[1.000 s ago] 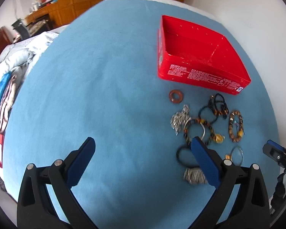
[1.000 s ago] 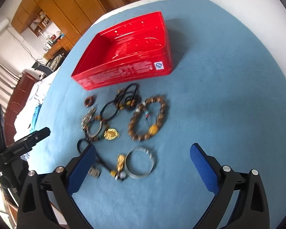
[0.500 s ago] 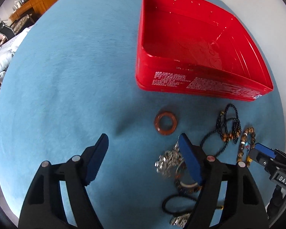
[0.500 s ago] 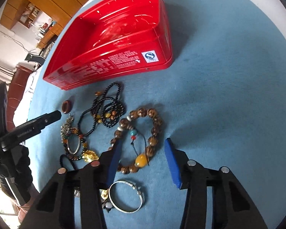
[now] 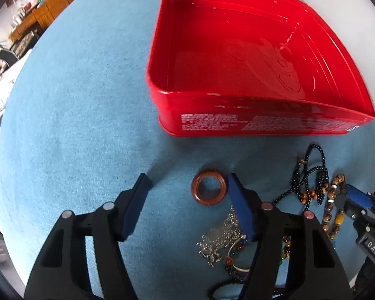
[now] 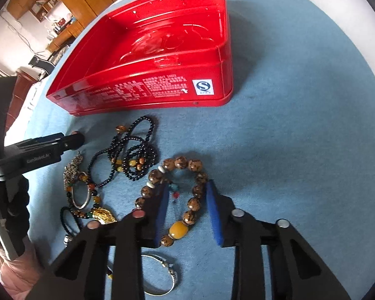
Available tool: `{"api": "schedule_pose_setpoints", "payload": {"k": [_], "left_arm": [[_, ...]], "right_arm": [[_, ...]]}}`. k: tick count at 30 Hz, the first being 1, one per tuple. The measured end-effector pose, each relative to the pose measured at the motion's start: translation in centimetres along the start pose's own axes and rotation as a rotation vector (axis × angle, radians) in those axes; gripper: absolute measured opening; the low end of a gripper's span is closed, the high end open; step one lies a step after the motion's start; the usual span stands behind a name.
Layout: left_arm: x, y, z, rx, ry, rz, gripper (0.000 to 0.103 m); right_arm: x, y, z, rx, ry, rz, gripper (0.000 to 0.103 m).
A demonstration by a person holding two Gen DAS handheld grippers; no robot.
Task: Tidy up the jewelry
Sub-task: 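Grasp the brown wooden ring with the left tool while the right tool grasps the brown bead bracelet, then carry the ring with the left tool into the red tin while the right tool drops the bracelet there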
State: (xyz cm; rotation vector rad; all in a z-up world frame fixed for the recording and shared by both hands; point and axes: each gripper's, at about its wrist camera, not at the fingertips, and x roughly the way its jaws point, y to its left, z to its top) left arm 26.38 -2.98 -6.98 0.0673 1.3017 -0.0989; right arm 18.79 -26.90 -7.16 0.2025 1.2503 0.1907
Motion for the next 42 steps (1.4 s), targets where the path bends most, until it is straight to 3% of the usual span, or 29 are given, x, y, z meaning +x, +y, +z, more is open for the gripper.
{"api": "schedule_pose_setpoints", "payload": {"k": [4,11,24,29,35,42], "left_arm": [[-0.9,-0.6,-0.4,0.02,-0.004,-0.001,0.029],[-2.1,0.0,-2.1,-0.001,-0.012,-0.054,0.028],[-9.8,1.4,-4.9,0.02,-0.155,-0.116,0.028],[-12.0,1.1,-3.9,0.033,-0.206,-0.135,0.028],[-14.3,-0.3,-0.6,0.041,-0.239,-0.151,0.028],[-11.7,-1.6,4.5,0.04,-0.226,-0.161,0.028]], "right_arm": [[-0.1,-0.1,-0.4,-0.003,-0.006,0.008,0.015],[-1.5,-1.0,-1.6,0.057,0.007,0.109,0.011],[-9.3,1.3,-2.0,-0.005,-0.128,0.178,0.011],[-12.2,2.4,-0.8,-0.033,-0.177,0.176,0.011],[-14.7,4.1,2.9,-0.058,-0.243,0.177,0.011],[-13.3,5.1,8.9,-0.063,-0.265,0.171,0.011]]}}
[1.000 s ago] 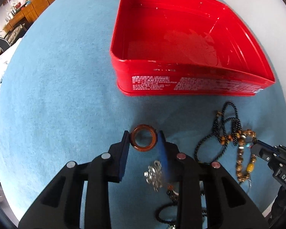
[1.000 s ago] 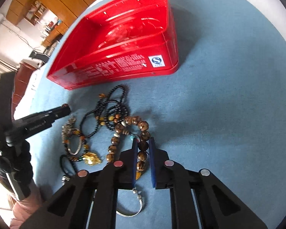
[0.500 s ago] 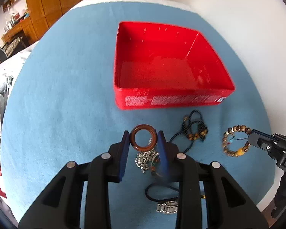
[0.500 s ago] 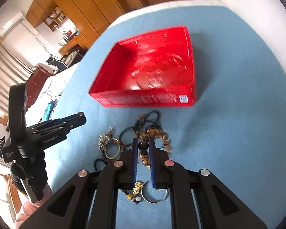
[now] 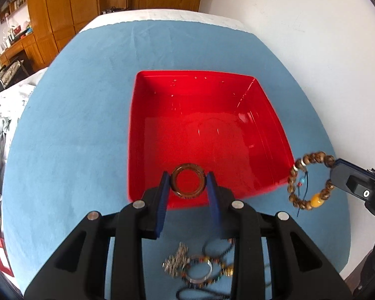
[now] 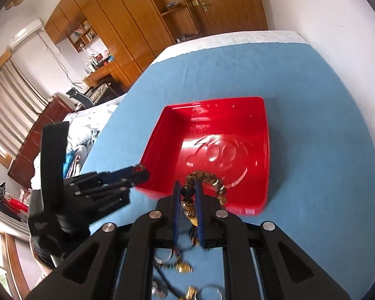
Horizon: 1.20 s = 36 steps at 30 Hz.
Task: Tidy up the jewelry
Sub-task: 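Carry the ring with the left tool into the red tin while the right tool drops the bracelet there, then withdraw both open tools from the red tin back toward the jewelry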
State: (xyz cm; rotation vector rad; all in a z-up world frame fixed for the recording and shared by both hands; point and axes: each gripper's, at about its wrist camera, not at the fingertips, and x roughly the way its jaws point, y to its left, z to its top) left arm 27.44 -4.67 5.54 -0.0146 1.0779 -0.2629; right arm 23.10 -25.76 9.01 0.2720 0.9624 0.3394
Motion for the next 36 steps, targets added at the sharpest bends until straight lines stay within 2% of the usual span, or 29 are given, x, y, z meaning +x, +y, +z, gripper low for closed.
{"api": "schedule_pose_setpoints", "payload": {"k": [4,11,12,14,15,18,21,24,26,29,36], "left_arm": [[3.4,0.4,1.5,-0.01,0.044,0.005,0.029],[7.4,0.7,3.0,-0.011,0.107,0.049,0.03],[7.8,0.7,3.1,-0.009,0.112,0.059,0.031],[8.2,0.6,3.3,-0.009,0.117,0.059,0.048],[8.3,0.5,3.1,-0.009,0.116,0.061,0.051],[7.7,0.5,3.0,-0.002,0.104,0.054,0.058],[6.7,0.7,2.4,-0.002,0.093,0.045,0.058],[4.4,1.1,1.2,0.0,0.063,0.032,0.058],[2.4,1.3,-0.1,0.007,0.04,0.03,0.058],[0.8,1.5,-2.1,0.022,0.016,0.04,0.058],[0.1,3.0,-6.7,-0.002,0.059,0.061,0.058]], "right_arm": [[4.0,-0.9,1.6,0.018,0.044,0.01,0.011],[10.7,-3.4,1.9,0.058,0.128,-0.003,0.011],[11.2,-3.7,2.0,0.061,0.132,-0.016,0.011],[12.0,-4.5,2.0,0.062,0.134,-0.057,0.011],[12.2,-4.8,1.9,0.062,0.134,-0.068,0.012],[11.6,-5.4,1.7,0.056,0.107,-0.093,0.016],[10.5,-5.6,1.4,0.056,0.088,-0.081,0.016],[8.5,-5.4,0.4,0.049,0.052,-0.072,0.019],[7.4,-5.2,-0.2,0.039,0.036,-0.065,0.028],[5.8,-4.6,-1.8,0.027,0.023,-0.062,0.029],[4.1,-3.3,-6.2,0.006,0.041,-0.048,0.034]]}}
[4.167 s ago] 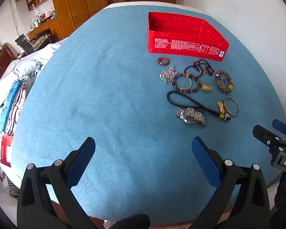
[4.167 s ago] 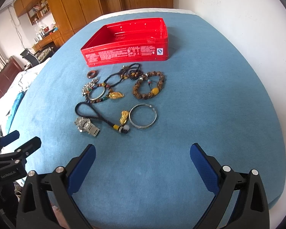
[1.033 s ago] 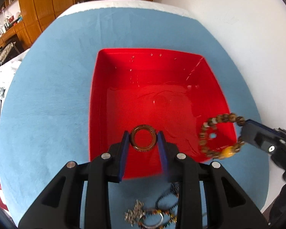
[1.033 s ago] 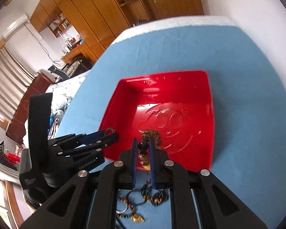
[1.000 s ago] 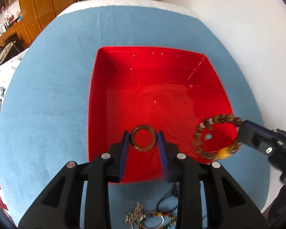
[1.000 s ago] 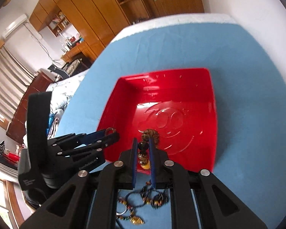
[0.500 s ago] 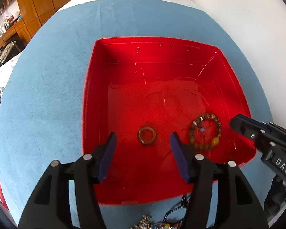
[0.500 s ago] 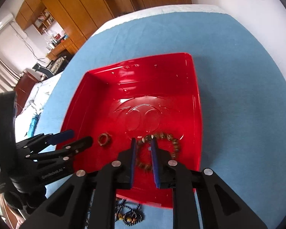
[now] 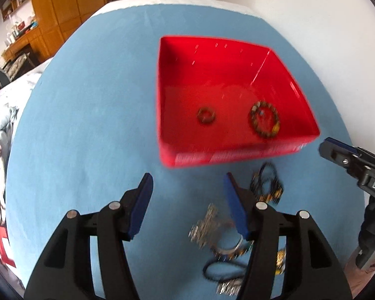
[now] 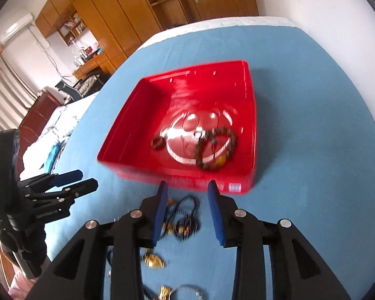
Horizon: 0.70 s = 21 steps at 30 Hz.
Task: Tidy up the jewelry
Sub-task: 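Withdraw both open tools from the red tin back toward the jewelry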
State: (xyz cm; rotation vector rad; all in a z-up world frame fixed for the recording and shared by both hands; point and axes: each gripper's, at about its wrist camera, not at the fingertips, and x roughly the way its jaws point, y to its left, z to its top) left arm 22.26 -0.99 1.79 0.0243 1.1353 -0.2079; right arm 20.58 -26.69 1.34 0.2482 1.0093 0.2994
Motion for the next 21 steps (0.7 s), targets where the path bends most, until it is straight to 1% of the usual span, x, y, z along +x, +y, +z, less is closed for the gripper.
{"api": "schedule_pose_setpoints", "payload": {"k": [6,9,13,15,21], "left_arm": [[2.4,0.5,-3.3,-0.018,0.102,-0.026,0.059],[3.1,1.2,-4.7,-0.045,0.124,-0.035,0.059],[3.3,1.2,-6.1,-0.055,0.126,-0.045,0.059],[3.6,1.1,-6.5,-0.056,0.124,-0.036,0.059],[4.7,0.5,-6.1,-0.067,0.132,-0.016,0.057]], "right_arm": [[0.5,0.4,-2.7,0.004,0.048,0.019,0.034],[1.1,0.4,-3.8,0.012,0.072,0.024,0.034],[1.3,0.4,-5.3,0.014,0.095,0.026,0.034],[1.3,0.5,-5.9,0.013,0.104,0.025,0.034],[1.3,0.4,-7.1,0.012,0.118,0.029,0.034]]}}
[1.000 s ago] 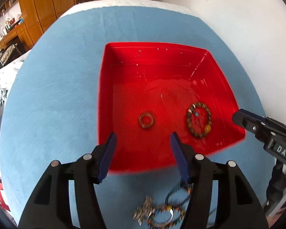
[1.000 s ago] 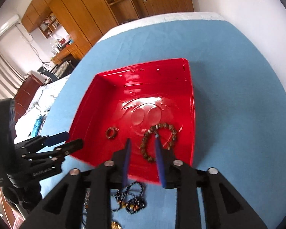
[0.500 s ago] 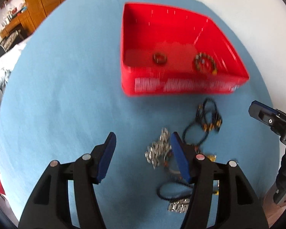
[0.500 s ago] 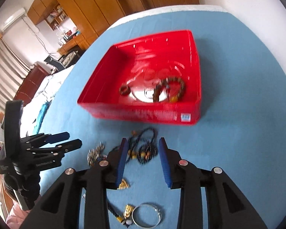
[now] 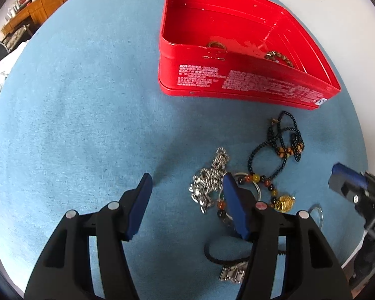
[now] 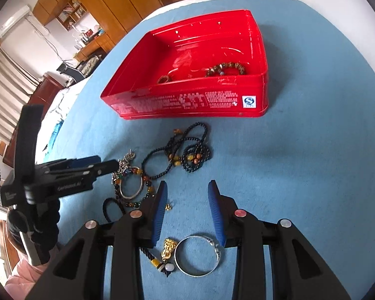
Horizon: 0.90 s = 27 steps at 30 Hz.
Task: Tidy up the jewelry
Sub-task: 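Withdraw both open tools from the red tin back toward the jewelry, then grasp the silver chain with the left tool while the right tool approaches the silver bangle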
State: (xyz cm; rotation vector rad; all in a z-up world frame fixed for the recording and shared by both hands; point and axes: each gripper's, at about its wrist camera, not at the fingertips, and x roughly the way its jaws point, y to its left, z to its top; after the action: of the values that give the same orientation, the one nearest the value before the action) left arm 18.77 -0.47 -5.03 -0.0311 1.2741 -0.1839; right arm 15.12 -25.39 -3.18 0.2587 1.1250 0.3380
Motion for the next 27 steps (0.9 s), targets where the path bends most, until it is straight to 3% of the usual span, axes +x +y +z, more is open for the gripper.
{"api": "schedule_pose_setpoints", "payload": {"k": [9,13,17,21,25,27], "left_arm": [[1.7,-1.1,0.7,0.033,0.001,0.053,0.054],[1.5,-1.1,0.7,0.039,-0.002,0.061,0.035],[0.5,0.5,0.3,0.005,-0.012,0.081,0.029],[-0.7,1.7,-0.3,-0.024,-0.021,0.057,0.029],[-0.8,1.0,-0.4,0.0,-0.034,0.064,0.046],[-0.3,0.3,-0.4,0.014,-0.023,0.064,0.048]], "right_arm": [[-0.4,0.0,-0.3,-0.004,-0.008,0.004,0.034],[-0.2,0.0,-0.5,0.001,0.0,0.007,0.034],[-0.3,-0.1,-0.7,0.005,0.002,0.006,0.035],[-0.3,0.0,-1.1,0.002,0.0,0.003,0.039],[-0.1,0.5,-1.5,-0.01,0.009,0.004,0.04],[0.0,0.7,-1.9,-0.008,0.019,0.004,0.041]]}}
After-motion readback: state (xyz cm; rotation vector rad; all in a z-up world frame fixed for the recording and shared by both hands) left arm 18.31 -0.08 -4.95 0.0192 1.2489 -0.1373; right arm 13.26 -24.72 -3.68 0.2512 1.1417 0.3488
